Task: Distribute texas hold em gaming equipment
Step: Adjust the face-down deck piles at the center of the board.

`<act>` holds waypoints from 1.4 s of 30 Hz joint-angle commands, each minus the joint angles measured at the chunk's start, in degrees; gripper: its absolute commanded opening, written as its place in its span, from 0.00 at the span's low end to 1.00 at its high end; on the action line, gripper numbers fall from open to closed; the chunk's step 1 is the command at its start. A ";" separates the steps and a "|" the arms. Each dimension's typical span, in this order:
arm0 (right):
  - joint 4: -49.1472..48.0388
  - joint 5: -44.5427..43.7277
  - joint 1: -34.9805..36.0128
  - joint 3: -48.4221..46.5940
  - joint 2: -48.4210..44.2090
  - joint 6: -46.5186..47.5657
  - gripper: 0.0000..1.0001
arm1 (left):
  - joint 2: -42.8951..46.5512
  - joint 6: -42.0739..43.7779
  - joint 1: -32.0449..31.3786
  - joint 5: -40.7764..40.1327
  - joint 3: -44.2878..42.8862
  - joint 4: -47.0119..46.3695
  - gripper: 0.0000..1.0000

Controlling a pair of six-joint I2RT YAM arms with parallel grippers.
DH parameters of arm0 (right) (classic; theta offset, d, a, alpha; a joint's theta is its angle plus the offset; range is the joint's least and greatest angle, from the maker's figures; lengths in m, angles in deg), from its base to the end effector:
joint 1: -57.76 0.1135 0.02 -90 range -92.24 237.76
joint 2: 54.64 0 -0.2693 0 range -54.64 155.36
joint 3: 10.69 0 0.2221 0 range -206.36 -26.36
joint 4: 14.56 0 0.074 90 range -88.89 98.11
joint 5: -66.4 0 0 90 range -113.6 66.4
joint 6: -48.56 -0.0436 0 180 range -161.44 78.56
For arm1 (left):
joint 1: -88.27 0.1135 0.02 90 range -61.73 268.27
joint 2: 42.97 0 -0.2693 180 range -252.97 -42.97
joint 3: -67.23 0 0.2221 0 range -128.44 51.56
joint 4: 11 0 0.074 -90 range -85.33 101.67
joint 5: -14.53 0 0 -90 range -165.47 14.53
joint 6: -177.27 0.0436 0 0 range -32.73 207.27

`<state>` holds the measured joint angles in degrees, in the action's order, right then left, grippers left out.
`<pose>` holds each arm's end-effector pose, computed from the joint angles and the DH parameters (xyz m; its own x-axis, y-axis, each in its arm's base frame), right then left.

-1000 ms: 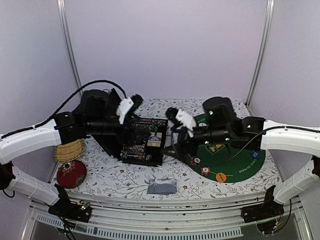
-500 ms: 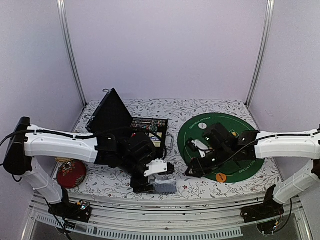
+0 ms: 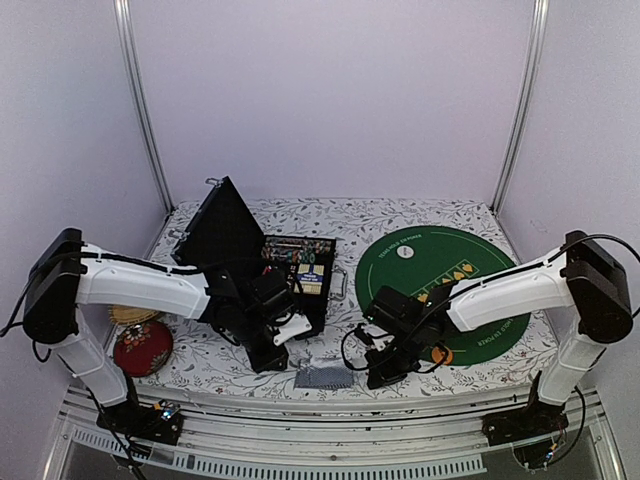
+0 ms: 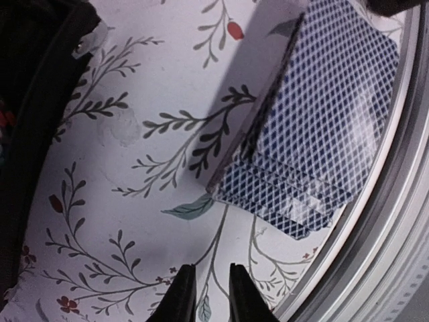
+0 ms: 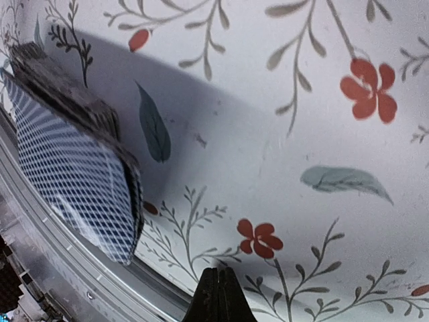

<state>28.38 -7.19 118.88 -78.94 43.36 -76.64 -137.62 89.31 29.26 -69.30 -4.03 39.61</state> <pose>0.1268 0.2553 0.1594 -0.8844 -0.4585 -0.0877 -0.4538 0.8003 0.3919 0.1391 -0.2408 0.1809 -0.4637 0.8408 -0.2791 0.8846 0.4569 -0.0934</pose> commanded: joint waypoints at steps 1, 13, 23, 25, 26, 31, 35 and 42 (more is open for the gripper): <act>-2.59 0.03 -0.59 -2.72 3.05 0.01 0.02 | -0.62 -4.14 1.31 3.80 1.50 -4.74 0.20; -2.79 -1.19 -0.97 -6.82 7.23 3.33 0.02 | -3.37 -5.54 1.23 13.16 3.80 -9.71 0.16; -1.80 -0.45 -0.29 -12.44 10.63 4.65 0.02 | -3.86 -5.39 1.18 14.66 4.35 -12.04 0.16; -1.49 -0.57 -0.30 -12.81 10.77 4.72 0.02 | -4.10 -5.43 1.30 14.42 4.27 -11.96 0.16; -1.48 -0.72 -0.30 -12.58 10.61 4.71 0.02 | -4.11 -5.32 1.29 14.47 4.27 -12.06 0.16; -1.68 -0.26 -0.33 -13.12 10.88 4.78 0.02 | -3.81 -5.21 1.67 14.62 4.29 -12.72 0.16; -1.71 0.30 -0.53 -12.24 10.63 5.05 0.02 | -2.79 -5.54 2.47 13.72 4.22 -11.68 0.16; -4.49 0.53 -4.94 -5.96 3.37 4.29 0.04 | 0.44 -7.18 3.29 8.76 1.53 -5.18 0.26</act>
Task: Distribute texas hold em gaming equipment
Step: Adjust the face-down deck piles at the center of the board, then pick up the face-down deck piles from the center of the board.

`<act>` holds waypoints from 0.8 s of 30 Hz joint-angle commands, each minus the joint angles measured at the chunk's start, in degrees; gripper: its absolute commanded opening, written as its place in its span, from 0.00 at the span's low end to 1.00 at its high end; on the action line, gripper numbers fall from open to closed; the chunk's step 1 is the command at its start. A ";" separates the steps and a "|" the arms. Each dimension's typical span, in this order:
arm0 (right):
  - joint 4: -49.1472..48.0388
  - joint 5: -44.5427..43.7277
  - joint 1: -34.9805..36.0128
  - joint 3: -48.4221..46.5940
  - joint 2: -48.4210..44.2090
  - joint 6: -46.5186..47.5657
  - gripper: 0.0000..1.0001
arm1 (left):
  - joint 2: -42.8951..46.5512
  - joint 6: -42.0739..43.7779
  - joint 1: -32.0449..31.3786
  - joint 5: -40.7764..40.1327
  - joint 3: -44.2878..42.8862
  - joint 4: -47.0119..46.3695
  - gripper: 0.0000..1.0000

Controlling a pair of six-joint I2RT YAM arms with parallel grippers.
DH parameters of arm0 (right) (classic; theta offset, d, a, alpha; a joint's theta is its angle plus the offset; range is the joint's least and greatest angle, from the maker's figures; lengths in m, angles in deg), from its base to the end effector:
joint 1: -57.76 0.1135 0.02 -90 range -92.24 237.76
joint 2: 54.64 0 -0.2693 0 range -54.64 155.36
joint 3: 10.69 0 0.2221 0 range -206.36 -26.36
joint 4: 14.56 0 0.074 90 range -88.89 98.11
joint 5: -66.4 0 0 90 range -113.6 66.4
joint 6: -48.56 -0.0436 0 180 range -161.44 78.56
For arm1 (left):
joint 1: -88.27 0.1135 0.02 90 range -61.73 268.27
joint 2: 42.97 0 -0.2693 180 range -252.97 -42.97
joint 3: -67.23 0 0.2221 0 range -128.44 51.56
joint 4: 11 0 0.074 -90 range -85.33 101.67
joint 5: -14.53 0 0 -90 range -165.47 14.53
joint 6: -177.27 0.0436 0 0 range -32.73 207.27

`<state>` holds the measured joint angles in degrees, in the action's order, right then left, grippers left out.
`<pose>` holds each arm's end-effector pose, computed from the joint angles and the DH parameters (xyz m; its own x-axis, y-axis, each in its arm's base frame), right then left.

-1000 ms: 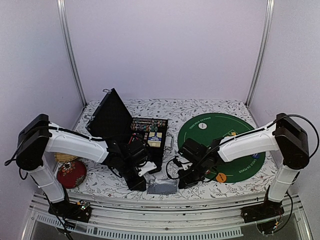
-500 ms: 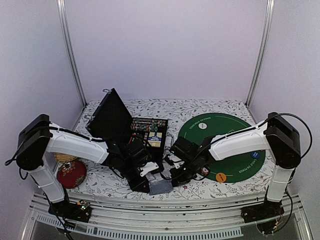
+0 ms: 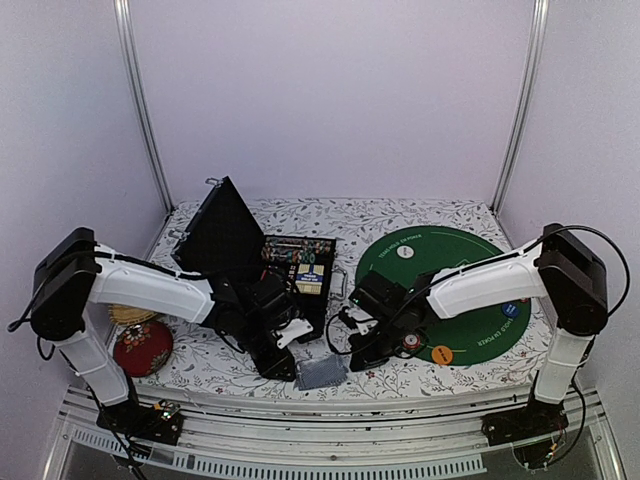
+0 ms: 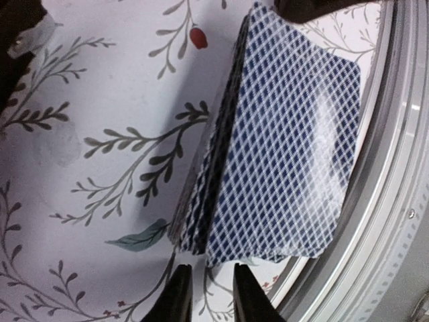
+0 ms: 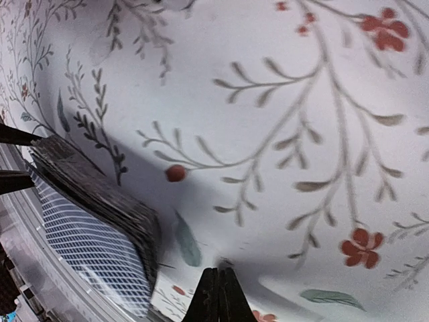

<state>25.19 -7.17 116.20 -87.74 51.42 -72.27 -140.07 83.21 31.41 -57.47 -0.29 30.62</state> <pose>0.1626 0.2882 0.1566 -0.8652 -0.4694 -0.1760 -0.4978 0.7631 0.4120 0.1438 -0.2449 0.1618 -0.5765 0.7598 -0.3007 0.8120 0.4916 -0.3146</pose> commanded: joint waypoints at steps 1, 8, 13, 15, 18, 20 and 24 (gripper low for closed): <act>-1.68 1.41 -2.19 2.95 -5.36 0.23 0.05 | 3.38 -1.19 1.16 -3.96 -2.78 4.87 0.28; 1.95 -0.61 -2.97 3.77 -11.08 1.49 0.17 | 11.46 2.37 -0.87 -7.86 -5.72 5.50 0.56; -0.53 1.47 -4.58 6.22 -16.36 2.44 0.53 | 12.65 10.71 -6.53 -9.52 -3.63 -2.62 0.98; -1.12 1.60 -5.12 6.87 -17.87 2.76 0.71 | 9.65 12.44 -6.64 -9.98 -4.26 -2.58 0.98; -1.81 1.84 -6.04 7.98 -19.58 3.05 0.90 | 5.04 15.61 -6.64 -10.57 -5.53 -1.72 0.98; -1.99 1.93 -6.39 8.44 -20.32 3.21 0.97 | 2.56 17.57 -6.66 -10.06 -6.02 -1.76 0.98; -3.09 2.56 -6.48 9.10 -20.74 2.98 0.99 | 0.27 19.39 -6.65 -10.34 -6.85 -3.99 0.98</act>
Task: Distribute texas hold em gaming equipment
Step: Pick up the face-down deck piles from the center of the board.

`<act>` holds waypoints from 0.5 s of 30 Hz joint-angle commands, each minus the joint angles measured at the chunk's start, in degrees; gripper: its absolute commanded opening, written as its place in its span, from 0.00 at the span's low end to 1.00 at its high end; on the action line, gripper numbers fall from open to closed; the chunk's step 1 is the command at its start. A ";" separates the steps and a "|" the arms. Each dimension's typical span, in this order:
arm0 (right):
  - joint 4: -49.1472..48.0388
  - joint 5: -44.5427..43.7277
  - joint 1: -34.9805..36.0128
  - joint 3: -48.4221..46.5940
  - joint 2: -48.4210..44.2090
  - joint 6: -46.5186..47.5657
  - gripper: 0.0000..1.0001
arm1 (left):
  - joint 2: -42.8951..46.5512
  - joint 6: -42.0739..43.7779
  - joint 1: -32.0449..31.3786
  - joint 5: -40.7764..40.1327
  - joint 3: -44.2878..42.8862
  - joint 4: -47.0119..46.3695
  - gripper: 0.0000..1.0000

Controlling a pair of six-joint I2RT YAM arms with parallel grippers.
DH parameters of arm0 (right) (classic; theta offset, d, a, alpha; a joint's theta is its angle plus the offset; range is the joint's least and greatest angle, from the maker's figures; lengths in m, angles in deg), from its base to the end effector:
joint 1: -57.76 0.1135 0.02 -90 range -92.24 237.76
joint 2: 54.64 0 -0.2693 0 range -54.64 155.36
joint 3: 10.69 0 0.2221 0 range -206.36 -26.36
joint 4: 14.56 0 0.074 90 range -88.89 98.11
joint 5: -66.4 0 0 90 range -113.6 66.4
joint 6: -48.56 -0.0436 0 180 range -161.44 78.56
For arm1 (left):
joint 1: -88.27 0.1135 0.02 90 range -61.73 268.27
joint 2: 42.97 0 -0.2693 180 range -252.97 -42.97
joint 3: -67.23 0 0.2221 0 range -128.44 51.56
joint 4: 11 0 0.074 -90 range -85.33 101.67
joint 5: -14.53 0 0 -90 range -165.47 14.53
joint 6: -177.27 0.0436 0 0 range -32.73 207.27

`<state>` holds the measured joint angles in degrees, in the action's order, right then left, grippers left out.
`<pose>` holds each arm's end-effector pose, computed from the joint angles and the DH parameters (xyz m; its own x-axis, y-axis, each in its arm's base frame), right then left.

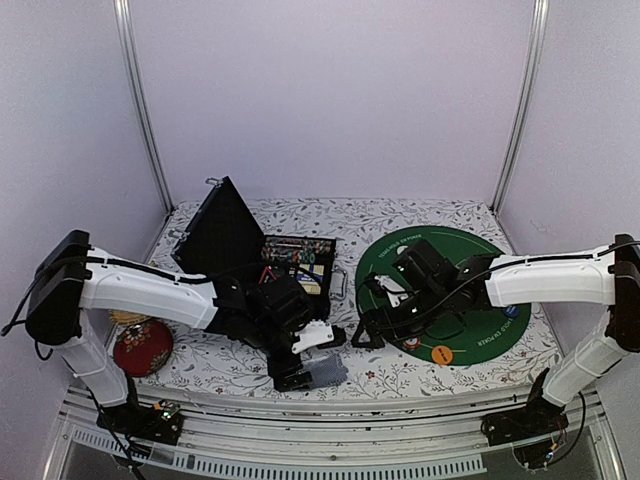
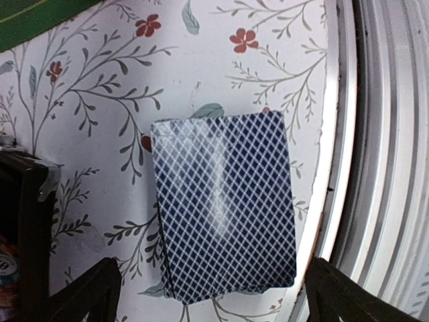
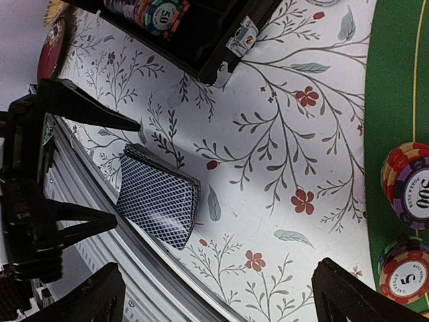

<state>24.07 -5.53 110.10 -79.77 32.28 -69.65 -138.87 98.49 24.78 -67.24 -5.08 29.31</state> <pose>0.1608 0.2305 0.2181 -0.8541 -0.3711 -0.3645 -0.5147 0.7043 0.4890 0.1296 -0.2737 0.1873 -0.2154 0.8632 -0.4565 0.9743 0.2217 -0.0405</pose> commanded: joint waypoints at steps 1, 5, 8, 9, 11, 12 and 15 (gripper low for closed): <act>-2.14 0.92 -0.34 1.30 -1.54 0.22 0.99 | -1.28 4.27 -0.01 -0.39 -2.33 -3.11 0.98; -2.38 1.30 -0.33 1.91 -1.38 0.08 0.99 | -2.48 4.32 -0.05 2.70 -2.39 -3.96 0.98; -2.48 1.29 -0.34 2.38 -1.48 -0.09 0.99 | -3.36 4.13 -0.05 5.31 -2.27 -3.95 0.98; -2.32 1.11 -0.32 2.41 -1.45 -0.05 0.99 | -3.91 4.14 0.02 5.42 -2.32 -3.84 0.98; -2.50 0.92 -0.39 2.31 -1.48 -0.01 0.99 | -5.04 3.94 -0.04 5.04 -2.80 -3.37 0.98; -2.75 0.99 -0.38 2.32 -1.42 -0.01 0.99 | -5.68 3.86 0.01 4.89 -3.22 -2.95 0.98; -3.01 1.19 -0.35 2.20 -1.19 -0.09 0.99 | -7.40 3.58 0.01 4.28 -3.95 -2.70 0.98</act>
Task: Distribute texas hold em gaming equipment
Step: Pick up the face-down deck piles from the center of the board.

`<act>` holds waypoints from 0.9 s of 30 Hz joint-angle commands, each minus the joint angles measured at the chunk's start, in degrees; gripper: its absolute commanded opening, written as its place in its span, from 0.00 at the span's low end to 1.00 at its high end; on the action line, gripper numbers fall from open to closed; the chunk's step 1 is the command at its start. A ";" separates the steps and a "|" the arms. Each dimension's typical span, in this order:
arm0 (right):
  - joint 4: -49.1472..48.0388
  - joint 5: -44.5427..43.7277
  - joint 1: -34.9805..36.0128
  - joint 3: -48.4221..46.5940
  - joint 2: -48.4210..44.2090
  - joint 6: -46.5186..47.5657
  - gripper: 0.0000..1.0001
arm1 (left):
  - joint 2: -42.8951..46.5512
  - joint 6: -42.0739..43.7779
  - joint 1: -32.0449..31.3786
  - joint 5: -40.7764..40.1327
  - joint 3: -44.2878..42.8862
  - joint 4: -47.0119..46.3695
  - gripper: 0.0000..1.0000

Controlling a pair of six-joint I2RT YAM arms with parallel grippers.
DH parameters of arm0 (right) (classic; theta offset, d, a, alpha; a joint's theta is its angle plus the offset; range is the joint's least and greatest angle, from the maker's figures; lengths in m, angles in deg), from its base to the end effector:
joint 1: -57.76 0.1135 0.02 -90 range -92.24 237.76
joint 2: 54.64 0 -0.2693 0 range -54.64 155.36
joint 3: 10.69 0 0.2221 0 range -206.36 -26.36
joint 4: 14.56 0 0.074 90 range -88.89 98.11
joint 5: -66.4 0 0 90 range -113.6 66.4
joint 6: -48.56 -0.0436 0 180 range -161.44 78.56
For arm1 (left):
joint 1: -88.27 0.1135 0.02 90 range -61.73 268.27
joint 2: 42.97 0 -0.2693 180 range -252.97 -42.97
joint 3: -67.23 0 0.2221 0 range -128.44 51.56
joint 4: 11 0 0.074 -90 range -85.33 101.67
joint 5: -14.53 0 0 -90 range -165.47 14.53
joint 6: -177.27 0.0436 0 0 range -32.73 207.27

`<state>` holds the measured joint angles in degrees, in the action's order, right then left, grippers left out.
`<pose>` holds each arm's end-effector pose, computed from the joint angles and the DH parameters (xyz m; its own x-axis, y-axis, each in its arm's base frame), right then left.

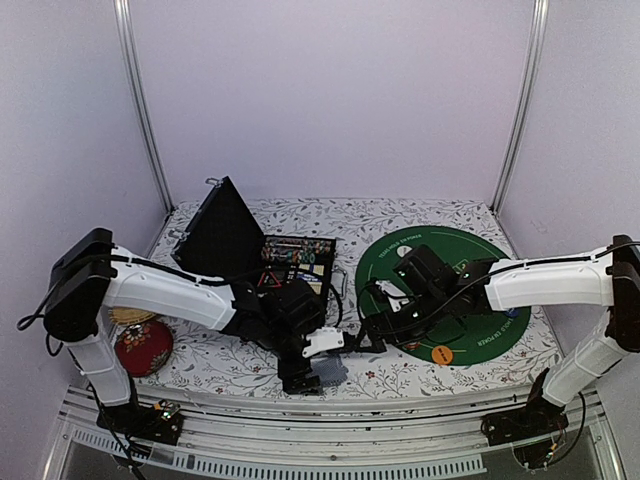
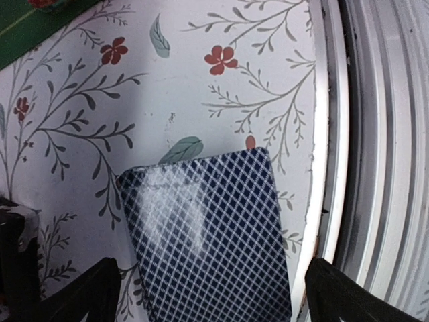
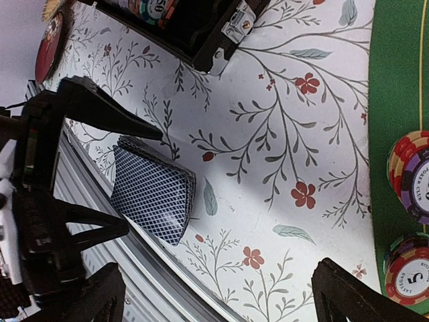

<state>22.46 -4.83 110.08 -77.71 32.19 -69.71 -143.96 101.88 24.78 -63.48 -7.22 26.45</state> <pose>0.1583 0.2279 0.2106 -0.8565 -0.3753 -0.3543 -0.5124 0.7008 0.4963 0.1353 -0.2915 0.1738 -0.1571 0.8678 -0.4714 0.9876 0.1408 -0.0700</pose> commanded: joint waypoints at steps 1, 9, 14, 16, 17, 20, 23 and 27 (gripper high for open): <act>-1.37 0.41 -0.40 0.16 -0.88 -0.07 0.99 | -2.84 -0.04 0.03 -0.61 -1.90 -0.01 0.98; -4.36 3.88 -0.85 1.90 -0.26 -1.15 0.99 | -5.32 -0.59 1.39 -1.11 -1.79 0.10 0.89; -5.45 4.97 -1.52 2.60 -1.21 -1.56 0.99 | -5.59 0.68 1.53 -0.09 -0.53 -0.07 0.76; -5.52 5.23 -1.76 2.86 -1.22 -1.61 0.99 | -5.93 1.21 1.53 -0.12 -0.30 -0.03 0.76; -5.38 5.23 -1.93 2.92 -1.17 -1.61 0.99 | -6.03 1.42 1.60 -0.08 -0.20 0.05 0.78; -5.45 5.67 -2.37 3.31 -1.62 -1.61 0.99 | -6.04 2.45 1.52 0.55 0.51 -0.09 0.84; -6.36 6.52 -2.88 4.11 -1.99 -1.74 0.99 | -6.22 2.92 1.52 1.32 0.62 -0.24 0.80; -7.85 8.34 -3.42 4.76 -2.10 -2.43 0.99 | -5.96 2.83 1.55 2.71 0.96 -1.08 0.58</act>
<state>18.08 0.74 107.37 -73.84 31.95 -71.24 -148.20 104.11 26.05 -63.70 -7.92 25.18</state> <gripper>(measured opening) 0.992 0.660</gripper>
